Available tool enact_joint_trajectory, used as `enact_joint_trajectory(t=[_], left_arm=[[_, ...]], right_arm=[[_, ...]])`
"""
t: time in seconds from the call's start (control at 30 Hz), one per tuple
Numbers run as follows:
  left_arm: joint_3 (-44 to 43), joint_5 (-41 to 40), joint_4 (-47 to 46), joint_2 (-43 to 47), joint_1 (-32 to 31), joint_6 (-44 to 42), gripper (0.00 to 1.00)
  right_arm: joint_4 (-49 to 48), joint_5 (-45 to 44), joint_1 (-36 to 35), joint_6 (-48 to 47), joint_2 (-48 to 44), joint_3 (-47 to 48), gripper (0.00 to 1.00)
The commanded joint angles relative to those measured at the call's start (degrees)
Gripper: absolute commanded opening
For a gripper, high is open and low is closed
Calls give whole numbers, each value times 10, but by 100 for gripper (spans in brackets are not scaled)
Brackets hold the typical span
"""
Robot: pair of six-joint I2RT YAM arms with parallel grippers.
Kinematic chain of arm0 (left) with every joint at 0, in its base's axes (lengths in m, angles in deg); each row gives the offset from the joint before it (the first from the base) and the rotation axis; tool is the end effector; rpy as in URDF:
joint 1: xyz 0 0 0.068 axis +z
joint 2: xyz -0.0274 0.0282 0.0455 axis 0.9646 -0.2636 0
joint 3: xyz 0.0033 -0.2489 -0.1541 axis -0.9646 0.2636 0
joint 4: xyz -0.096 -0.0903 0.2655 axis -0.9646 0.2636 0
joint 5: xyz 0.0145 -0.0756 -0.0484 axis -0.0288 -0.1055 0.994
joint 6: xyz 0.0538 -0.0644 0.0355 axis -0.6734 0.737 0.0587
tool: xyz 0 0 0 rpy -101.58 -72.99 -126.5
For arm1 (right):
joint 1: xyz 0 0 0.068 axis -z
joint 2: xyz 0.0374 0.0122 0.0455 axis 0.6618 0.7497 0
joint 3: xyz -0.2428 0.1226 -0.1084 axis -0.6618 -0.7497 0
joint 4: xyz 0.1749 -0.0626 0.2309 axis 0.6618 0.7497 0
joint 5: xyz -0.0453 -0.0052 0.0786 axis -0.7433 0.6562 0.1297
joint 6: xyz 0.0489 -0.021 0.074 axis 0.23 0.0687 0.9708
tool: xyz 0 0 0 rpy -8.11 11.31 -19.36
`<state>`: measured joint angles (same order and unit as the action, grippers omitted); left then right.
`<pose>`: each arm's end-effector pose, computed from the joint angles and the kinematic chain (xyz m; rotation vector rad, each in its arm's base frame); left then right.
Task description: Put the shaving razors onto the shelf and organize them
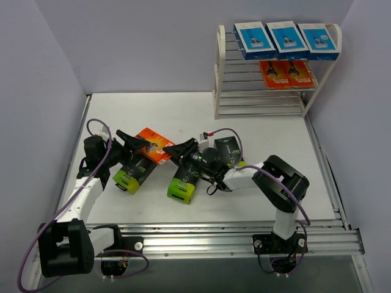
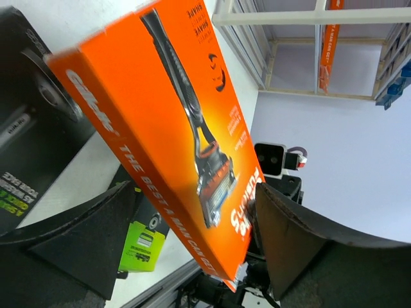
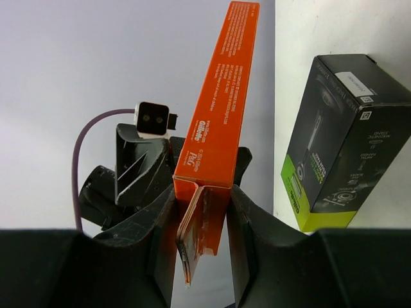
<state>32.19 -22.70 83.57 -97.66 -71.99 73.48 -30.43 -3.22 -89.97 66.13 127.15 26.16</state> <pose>0.3023 -0.0324 0.2230 -0.8063 2.0409 -1.2397 0.2807 0.3360 0.2074 0.4342 1.6677 2.0170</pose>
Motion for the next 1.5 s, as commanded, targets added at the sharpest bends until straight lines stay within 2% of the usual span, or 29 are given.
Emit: enact_joint_trajectory(t=[0.0, 0.27, 0.4, 0.43, 0.57, 0.6, 0.63, 0.73, 0.83, 1.2, 1.47], left_arm=[[1, 1, -26, -9, 15, -6, 83], [11, 23, -84, -43, 25, 35, 43], [11, 22, -98, -28, 30, 43, 23], [10, 20, -98, -24, 32, 44, 15], [0, -4, -84, 11, 33, 35, 3], [-1, -16, -78, 25, 33, 33, 2], [0, -22, -75, 32, 33, 29, 2], [2, -40, -69, 51, 33, 27, 2], [4, -49, -68, 52, 33, 31, 2], [5, -80, -81, 63, 32, 30, 2], [9, -103, -109, 58, 32, 50, 2]], right_arm=[[-110, 17, -7, 3, -44, 4, 0], [-178, 25, -15, 38, -37, -30, 1], [-201, 28, -16, 53, -30, -36, 9], [-193, 27, -16, 52, -32, -37, 17], [-167, 25, -16, 42, -40, -28, 22], [-165, 24, -16, 42, -41, -25, 27], [-162, 23, -16, 43, -41, -25, 37], [-150, 17, -16, 44, -40, -15, 47], [-142, 17, -17, 47, -37, -2, 52], [-117, 6, -38, 58, -12, 53, 53], [-120, -12, -56, 64, 3, 57, 44]])
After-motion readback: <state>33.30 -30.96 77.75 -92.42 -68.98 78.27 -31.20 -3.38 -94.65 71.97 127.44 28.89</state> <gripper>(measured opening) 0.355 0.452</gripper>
